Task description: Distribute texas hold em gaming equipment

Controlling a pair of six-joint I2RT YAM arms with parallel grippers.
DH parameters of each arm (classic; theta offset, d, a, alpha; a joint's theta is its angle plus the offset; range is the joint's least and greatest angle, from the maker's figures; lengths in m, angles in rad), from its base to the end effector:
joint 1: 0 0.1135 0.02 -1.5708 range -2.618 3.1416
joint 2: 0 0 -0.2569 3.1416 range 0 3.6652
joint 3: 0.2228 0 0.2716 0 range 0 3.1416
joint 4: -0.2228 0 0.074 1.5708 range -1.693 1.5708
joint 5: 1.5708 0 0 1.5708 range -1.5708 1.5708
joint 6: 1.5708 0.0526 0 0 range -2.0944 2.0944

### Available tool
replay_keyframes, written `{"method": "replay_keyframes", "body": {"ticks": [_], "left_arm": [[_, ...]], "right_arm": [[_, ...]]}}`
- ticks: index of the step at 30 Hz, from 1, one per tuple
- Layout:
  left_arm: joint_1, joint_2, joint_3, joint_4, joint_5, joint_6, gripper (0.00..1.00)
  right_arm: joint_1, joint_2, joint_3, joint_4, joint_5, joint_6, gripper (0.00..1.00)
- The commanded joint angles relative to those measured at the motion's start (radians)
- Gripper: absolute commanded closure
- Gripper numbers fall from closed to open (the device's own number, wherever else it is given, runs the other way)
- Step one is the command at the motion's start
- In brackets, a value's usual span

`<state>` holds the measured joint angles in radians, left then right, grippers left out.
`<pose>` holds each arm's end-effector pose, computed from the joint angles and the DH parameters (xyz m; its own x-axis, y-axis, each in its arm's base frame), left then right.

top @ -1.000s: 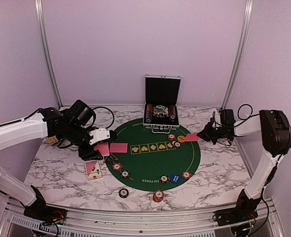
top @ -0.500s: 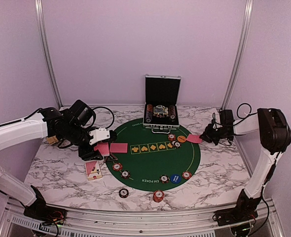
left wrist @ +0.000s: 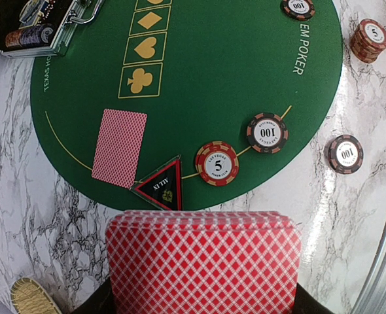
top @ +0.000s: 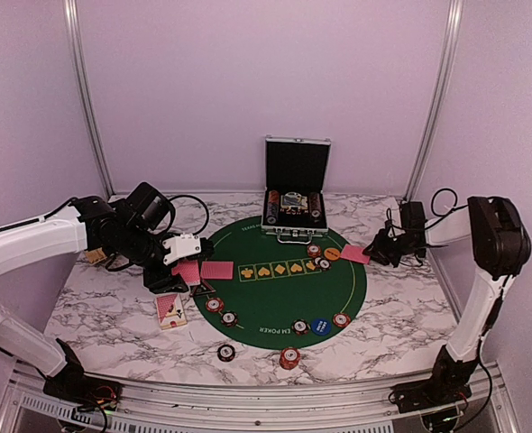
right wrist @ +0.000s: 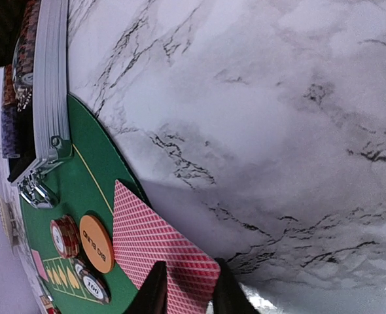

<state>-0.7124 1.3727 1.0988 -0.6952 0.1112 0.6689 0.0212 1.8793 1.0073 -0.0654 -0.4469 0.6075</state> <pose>0.2324 -0.2085 0.2474 -0.0571 0.8637 -0.5008 0.9338 0.2237 0.2792 0.3857 0.0309 0.0962 -0.8185 0.4975 -0.2871 0.2343 0.7456 0.6239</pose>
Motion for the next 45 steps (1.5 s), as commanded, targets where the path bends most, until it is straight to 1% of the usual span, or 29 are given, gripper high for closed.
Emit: {"method": "replay_keyframes", "body": {"ticks": [1,4,6,10,12,15,19,22,26,30,32,38,45], "left_arm": [[0.005,-0.022,0.009,-0.01,0.008,-0.005,1.0],[0.004,-0.02,0.009,-0.01,0.01,-0.007,1.0],[0.004,-0.02,0.01,-0.01,0.012,-0.008,1.0],[0.004,-0.023,0.009,-0.01,0.009,-0.008,1.0],[0.004,-0.023,0.006,-0.009,0.007,-0.008,1.0],[0.004,-0.02,0.006,-0.009,0.008,-0.009,1.0],[0.005,-0.014,0.012,-0.01,0.009,-0.011,1.0],[0.005,-0.011,0.016,-0.01,0.012,-0.012,1.0],[0.007,-0.009,0.016,-0.008,0.013,-0.019,1.0],[0.008,-0.008,0.019,-0.002,0.017,-0.025,1.0],[0.008,-0.005,0.023,0.0,0.02,-0.027,1.0],[0.008,-0.012,0.029,-0.001,0.019,-0.029,1.0],[0.008,-0.017,0.023,-0.001,0.019,-0.025,1.0]], "right_arm": [[-0.008,-0.013,0.016,-0.025,0.017,-0.034,0.67],[-0.007,-0.052,0.018,-0.056,0.065,-0.046,0.51],[-0.008,-0.08,0.029,-0.094,0.114,-0.056,0.43],[-0.007,-0.162,0.034,-0.15,0.206,-0.063,0.32],[-0.004,-0.212,0.021,-0.157,0.219,-0.054,0.29],[0.024,-0.284,-0.013,-0.114,0.153,-0.022,0.23],[0.154,-0.324,-0.032,-0.036,0.013,0.057,0.15],[0.283,-0.324,-0.042,0.045,-0.076,0.132,0.13],[0.448,-0.302,-0.058,0.188,-0.146,0.245,0.12],[0.578,-0.237,-0.066,0.375,-0.205,0.369,0.11],[0.64,-0.193,-0.043,0.436,-0.222,0.419,0.11],[0.77,-0.03,0.075,0.543,-0.27,0.498,0.11],[0.863,0.121,0.194,0.672,-0.31,0.585,0.11]]}}
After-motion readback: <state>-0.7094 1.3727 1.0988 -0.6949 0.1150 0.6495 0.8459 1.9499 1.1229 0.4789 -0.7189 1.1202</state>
